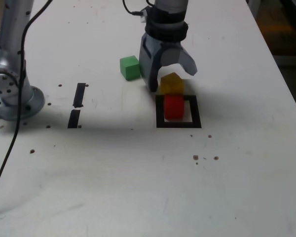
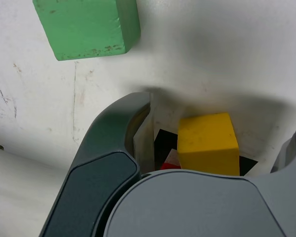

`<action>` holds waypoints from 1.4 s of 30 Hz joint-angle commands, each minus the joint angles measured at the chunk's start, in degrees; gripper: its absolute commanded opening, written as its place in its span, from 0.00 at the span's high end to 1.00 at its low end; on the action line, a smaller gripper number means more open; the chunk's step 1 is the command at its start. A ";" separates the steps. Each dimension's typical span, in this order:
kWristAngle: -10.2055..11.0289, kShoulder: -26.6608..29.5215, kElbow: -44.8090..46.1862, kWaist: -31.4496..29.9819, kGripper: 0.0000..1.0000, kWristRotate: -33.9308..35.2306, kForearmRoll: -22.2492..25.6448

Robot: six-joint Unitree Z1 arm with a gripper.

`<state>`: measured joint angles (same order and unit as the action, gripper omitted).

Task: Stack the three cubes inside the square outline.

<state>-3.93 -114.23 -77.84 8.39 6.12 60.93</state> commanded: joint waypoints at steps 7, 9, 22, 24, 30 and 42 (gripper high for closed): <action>-0.20 -1.19 -0.13 0.37 0.11 0.05 -0.09; -0.17 -1.27 -0.14 0.52 0.12 0.06 -0.11; 0.02 -1.53 0.09 0.78 0.26 0.62 -0.48; 0.07 -1.65 0.12 0.79 0.28 0.77 -0.52; 0.52 -1.75 0.36 0.79 0.36 0.89 -1.31; 3.29 -0.63 0.43 0.77 0.58 1.68 -1.65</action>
<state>-0.83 -115.51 -77.38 9.06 7.73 59.09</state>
